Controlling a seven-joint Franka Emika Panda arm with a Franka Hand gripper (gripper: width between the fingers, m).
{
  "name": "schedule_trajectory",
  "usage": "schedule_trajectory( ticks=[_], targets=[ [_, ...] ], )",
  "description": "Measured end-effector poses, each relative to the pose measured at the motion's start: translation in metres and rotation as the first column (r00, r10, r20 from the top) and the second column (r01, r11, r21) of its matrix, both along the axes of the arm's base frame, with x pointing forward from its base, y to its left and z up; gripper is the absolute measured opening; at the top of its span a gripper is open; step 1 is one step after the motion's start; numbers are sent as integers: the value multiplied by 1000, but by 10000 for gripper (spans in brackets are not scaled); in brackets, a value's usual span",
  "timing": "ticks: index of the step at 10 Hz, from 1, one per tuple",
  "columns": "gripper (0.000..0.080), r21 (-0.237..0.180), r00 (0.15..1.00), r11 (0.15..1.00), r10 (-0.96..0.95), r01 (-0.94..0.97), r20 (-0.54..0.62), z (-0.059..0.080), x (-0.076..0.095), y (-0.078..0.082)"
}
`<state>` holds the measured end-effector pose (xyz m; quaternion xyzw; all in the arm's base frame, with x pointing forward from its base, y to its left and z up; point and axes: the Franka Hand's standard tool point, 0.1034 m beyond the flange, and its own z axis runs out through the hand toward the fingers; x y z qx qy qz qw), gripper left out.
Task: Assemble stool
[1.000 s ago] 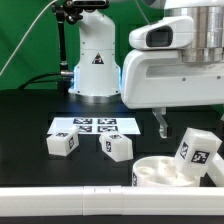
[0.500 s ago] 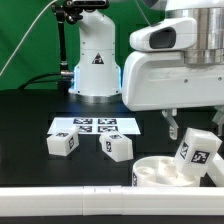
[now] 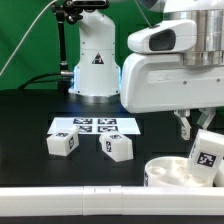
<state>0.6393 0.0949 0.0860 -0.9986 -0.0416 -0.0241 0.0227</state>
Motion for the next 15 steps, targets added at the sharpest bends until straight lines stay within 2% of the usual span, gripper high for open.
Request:
schedule_trajectory(
  ticks=[2,5,6,7,8,9,10,11,12,15],
  targets=[
    [3,18,995,995,-102,102,6,1,-2,-1],
    [4,18,995,994,-104,104,5,0,-2,0],
    [108,18,995,994,-104,104,5,0,-2,0],
    [108,18,995,994,-104,104,5,0,-2,0],
    [310,18,993,993,-115,115,1,0,-3,1],
    [446,8,979,979,-202,202,-33,6,-3,6],
    [446,11,962,964,-266,267,-56,12,0,11],
    [605,15,968,969,-247,248,-47,12,2,11],
    [636,14,968,969,-247,248,-49,11,1,11],
    [649,13,966,967,-252,253,-51,11,1,12]
  ],
)
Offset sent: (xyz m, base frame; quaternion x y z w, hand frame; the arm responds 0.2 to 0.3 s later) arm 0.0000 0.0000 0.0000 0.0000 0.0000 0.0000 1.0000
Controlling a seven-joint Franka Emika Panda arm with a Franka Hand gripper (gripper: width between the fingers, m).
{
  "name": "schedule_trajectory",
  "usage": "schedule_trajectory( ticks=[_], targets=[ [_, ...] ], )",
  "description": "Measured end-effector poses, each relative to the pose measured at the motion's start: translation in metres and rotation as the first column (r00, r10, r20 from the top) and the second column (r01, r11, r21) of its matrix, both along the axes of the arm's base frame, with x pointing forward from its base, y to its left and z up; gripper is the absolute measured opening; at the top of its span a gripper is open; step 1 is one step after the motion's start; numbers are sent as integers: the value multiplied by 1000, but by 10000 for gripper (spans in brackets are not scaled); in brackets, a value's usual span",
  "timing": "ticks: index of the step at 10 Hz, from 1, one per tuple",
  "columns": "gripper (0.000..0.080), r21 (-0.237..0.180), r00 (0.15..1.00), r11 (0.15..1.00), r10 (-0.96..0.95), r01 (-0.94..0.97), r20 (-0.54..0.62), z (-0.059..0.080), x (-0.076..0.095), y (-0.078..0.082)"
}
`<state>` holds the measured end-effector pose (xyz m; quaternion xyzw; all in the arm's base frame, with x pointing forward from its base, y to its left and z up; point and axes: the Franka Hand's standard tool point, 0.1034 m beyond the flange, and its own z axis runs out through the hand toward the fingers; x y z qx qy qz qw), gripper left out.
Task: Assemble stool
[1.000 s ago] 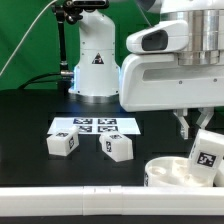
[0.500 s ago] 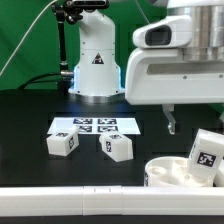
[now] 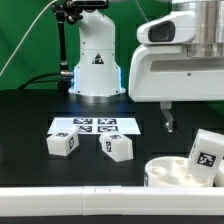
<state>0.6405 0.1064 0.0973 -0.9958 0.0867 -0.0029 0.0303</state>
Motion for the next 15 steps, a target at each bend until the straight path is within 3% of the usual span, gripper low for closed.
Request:
schedule_trajectory(
  ticks=[3,7,9,11,15],
  targets=[
    [649,6,1000,1000,-20,20,12,-5,21,5],
    [649,3,1000,1000,25,-25,18,-13,19,2],
    [398,2,999,999,33,-33,17,-14,19,0],
    [354,1,999,999,47,-47,21,-11,18,0],
    [352,2,998,999,54,-54,41,-10,16,-1]
  ],
)
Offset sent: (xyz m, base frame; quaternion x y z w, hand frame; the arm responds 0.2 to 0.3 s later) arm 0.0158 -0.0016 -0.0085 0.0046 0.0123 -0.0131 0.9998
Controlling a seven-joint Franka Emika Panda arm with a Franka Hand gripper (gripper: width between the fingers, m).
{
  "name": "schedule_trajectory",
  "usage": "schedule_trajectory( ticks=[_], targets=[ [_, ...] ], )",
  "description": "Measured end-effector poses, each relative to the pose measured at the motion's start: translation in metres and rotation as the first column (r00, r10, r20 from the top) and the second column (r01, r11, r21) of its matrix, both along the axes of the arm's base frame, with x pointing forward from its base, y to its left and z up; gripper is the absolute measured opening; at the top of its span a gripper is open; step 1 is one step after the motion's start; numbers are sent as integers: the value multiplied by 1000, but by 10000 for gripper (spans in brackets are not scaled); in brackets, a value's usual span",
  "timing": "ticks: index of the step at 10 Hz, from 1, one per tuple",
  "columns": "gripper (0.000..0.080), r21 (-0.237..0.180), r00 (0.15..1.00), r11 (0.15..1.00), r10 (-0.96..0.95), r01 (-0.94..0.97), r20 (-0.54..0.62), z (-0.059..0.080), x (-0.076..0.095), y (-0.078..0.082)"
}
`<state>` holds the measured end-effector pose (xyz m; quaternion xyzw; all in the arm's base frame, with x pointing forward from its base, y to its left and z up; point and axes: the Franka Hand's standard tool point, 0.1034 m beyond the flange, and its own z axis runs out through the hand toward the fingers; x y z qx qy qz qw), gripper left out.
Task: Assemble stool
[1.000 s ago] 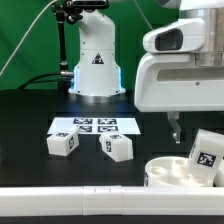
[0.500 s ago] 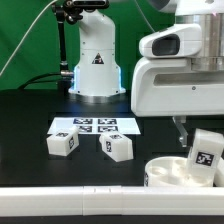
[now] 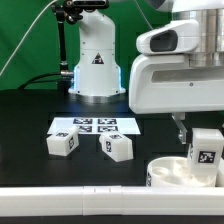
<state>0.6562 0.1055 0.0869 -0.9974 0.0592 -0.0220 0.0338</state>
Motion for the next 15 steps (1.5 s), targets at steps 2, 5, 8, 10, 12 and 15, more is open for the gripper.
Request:
schedule_trajectory(
  ticks=[2,5,8,10,12,15],
  targets=[
    [349,7,998,998,-62,62,-6,-1,0,1],
    [349,53,951,950,-309,308,18,-2,-2,5],
    [349,78,863,861,-504,503,4,-4,-7,9],
    [350,92,780,776,-625,624,-23,-4,-8,11],
    [350,107,651,643,-756,758,-72,-4,-8,11],
    [350,105,435,423,-888,900,-149,-5,-9,13]
  ],
)
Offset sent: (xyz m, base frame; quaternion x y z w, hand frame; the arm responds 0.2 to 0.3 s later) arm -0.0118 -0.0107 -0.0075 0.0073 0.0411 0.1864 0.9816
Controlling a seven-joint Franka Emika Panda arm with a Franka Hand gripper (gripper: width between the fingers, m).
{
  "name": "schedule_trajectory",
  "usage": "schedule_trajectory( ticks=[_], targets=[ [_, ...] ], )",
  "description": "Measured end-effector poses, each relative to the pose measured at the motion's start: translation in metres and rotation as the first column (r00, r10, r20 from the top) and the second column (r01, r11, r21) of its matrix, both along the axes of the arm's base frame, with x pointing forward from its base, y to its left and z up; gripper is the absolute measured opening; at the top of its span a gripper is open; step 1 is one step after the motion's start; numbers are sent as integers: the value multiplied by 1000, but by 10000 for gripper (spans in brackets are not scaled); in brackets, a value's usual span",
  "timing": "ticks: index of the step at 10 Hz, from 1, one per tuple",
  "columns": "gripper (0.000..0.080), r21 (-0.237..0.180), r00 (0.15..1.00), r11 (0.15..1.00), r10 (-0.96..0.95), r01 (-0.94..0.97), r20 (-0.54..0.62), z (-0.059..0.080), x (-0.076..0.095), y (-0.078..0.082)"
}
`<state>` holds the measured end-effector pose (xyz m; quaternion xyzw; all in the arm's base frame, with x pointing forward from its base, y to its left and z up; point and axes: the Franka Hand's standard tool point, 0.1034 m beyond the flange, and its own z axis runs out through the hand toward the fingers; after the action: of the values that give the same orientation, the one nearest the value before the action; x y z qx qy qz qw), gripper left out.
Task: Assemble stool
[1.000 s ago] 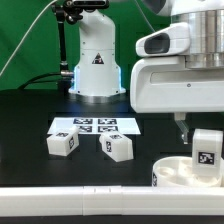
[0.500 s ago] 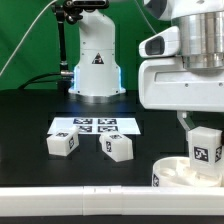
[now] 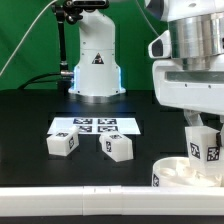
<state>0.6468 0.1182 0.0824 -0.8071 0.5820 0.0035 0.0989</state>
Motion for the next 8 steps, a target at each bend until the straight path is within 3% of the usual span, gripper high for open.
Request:
schedule_trajectory(
  ticks=[8],
  targets=[
    [350,103,896,891,-431,441,-110,-1,0,7]
  ],
)
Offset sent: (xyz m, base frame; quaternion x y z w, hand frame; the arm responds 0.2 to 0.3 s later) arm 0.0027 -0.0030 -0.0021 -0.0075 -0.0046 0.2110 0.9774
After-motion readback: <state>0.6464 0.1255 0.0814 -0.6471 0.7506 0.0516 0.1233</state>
